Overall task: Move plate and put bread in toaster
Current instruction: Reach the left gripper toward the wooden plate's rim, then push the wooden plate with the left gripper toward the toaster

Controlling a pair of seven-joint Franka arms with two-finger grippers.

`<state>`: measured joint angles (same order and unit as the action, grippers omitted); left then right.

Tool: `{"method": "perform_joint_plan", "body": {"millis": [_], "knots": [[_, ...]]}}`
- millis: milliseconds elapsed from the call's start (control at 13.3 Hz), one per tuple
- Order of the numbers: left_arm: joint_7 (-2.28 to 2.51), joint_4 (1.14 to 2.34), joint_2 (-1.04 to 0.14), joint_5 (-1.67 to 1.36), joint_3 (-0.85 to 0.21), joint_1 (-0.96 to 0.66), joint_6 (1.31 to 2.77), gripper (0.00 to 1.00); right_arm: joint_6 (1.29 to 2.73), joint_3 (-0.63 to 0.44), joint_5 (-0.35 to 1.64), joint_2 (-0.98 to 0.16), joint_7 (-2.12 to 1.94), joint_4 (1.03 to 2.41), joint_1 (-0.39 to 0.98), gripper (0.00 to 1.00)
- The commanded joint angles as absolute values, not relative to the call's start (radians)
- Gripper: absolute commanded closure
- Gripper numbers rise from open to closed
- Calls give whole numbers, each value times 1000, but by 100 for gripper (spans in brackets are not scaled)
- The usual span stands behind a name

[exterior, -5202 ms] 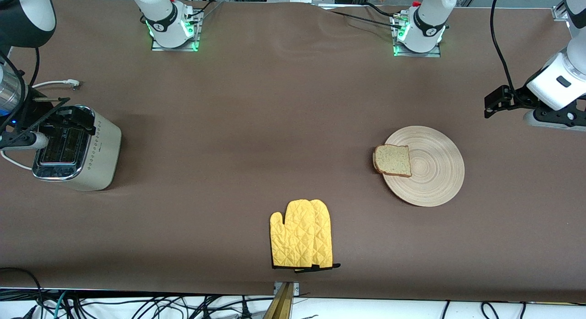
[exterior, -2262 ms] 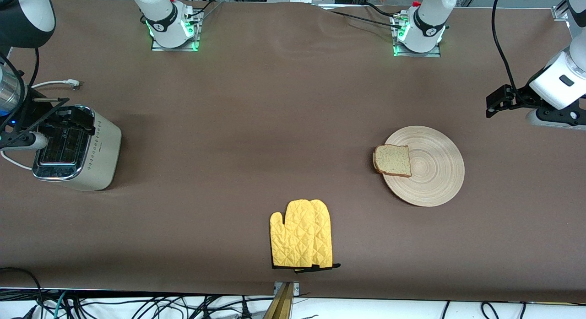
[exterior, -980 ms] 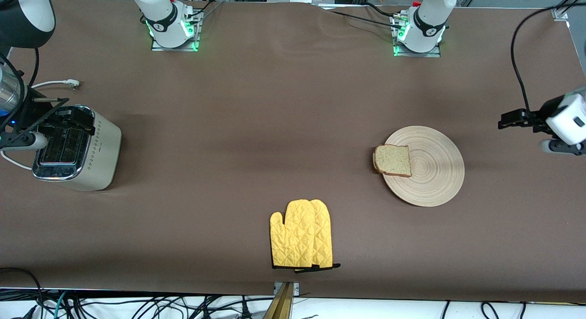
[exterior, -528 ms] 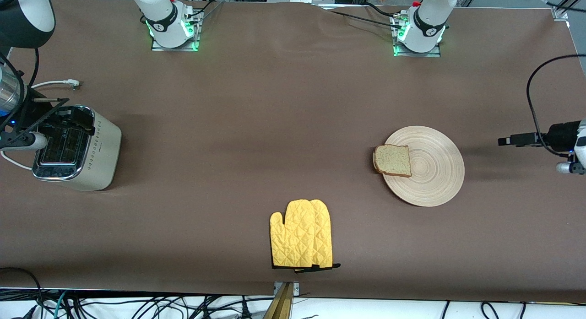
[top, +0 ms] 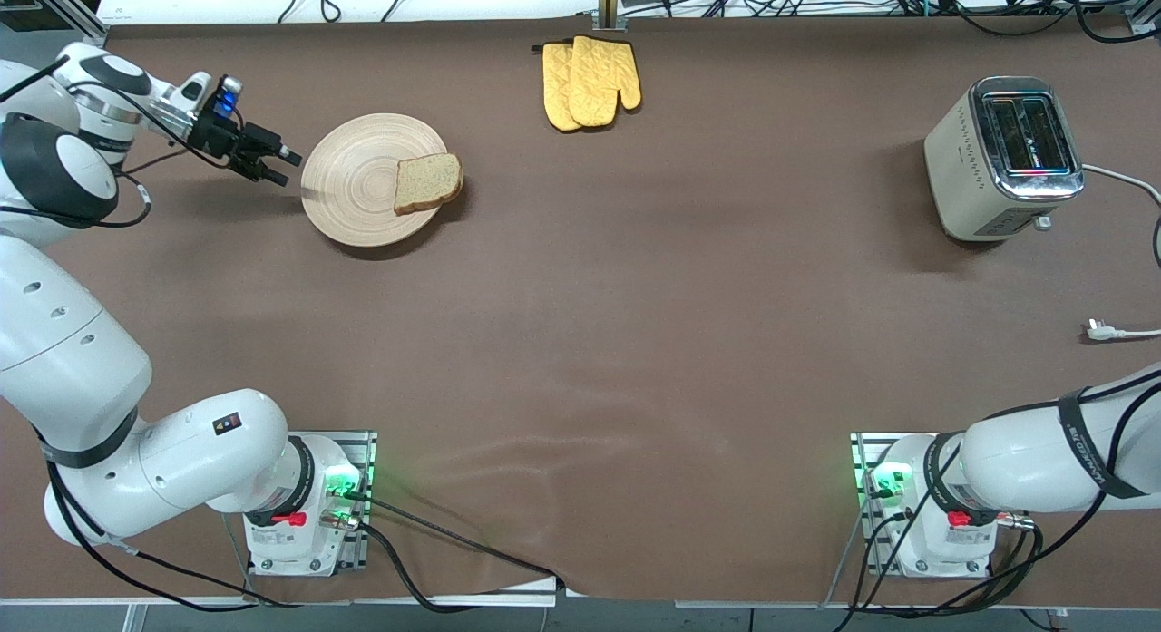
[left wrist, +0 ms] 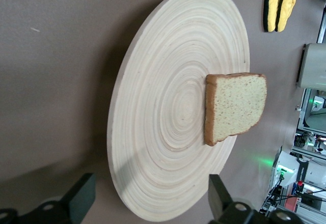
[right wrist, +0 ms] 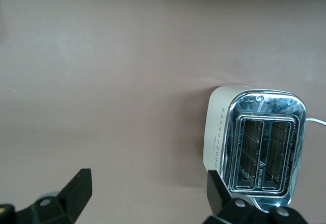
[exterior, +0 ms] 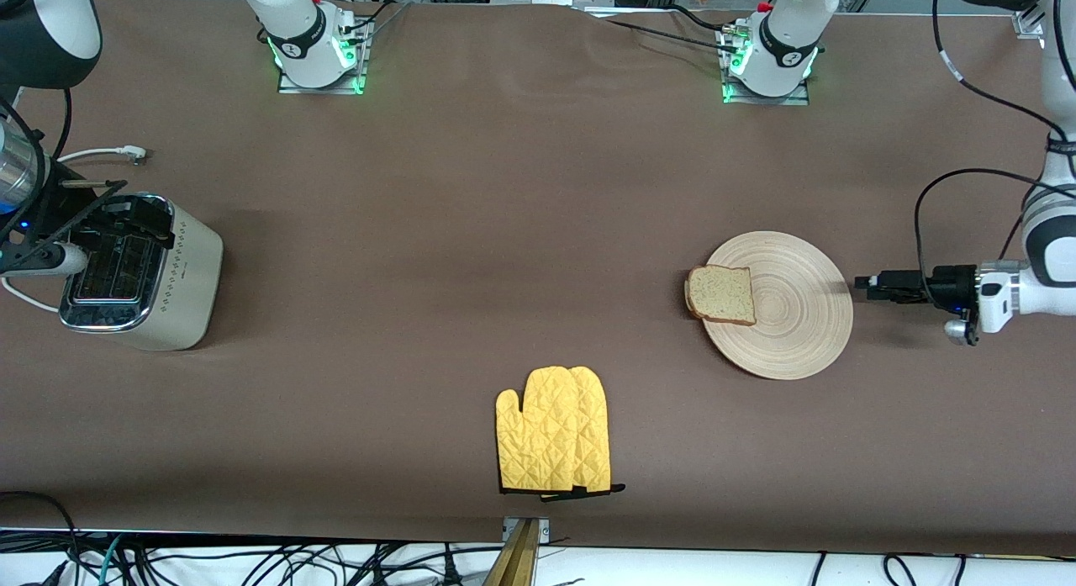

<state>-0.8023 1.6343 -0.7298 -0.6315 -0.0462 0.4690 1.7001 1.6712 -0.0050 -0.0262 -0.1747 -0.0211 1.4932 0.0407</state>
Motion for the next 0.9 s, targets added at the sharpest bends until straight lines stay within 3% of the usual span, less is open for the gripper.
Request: {"method": "perform_joint_plan", "body": {"millis": [0, 75, 151, 226, 377, 452, 829], "knots": [[-856, 1609, -773, -699, -55, 477, 1697, 11, 1671, -2, -34, -173, -29, 1489, 35, 0], [-868, 1609, -788, -716, -55, 479, 1697, 26, 1671, -2, -34, -173, -25, 1489, 37, 0], [-882, 1609, -799, -716, -55, 482, 1695, 57, 1672, -2, -35, -173, -26, 1489, 37, 0], [-885, 1609, -813, -718, -55, 477, 1697, 75, 1671, -2, -35, -173, -26, 1489, 37, 0], [-887, 1602, -848, -735, -55, 480, 1697, 95, 1671, -2, -34, -173, -28, 1489, 37, 0], [-885, 1603, -851, -747, -55, 480, 1697, 100, 1671, -2, -34, -173, -28, 1489, 37, 0], [-830, 1600, -848, -845, -64, 466, 1686, 100, 1671, -2, -34, -173, -31, 1489, 37, 0]]}}
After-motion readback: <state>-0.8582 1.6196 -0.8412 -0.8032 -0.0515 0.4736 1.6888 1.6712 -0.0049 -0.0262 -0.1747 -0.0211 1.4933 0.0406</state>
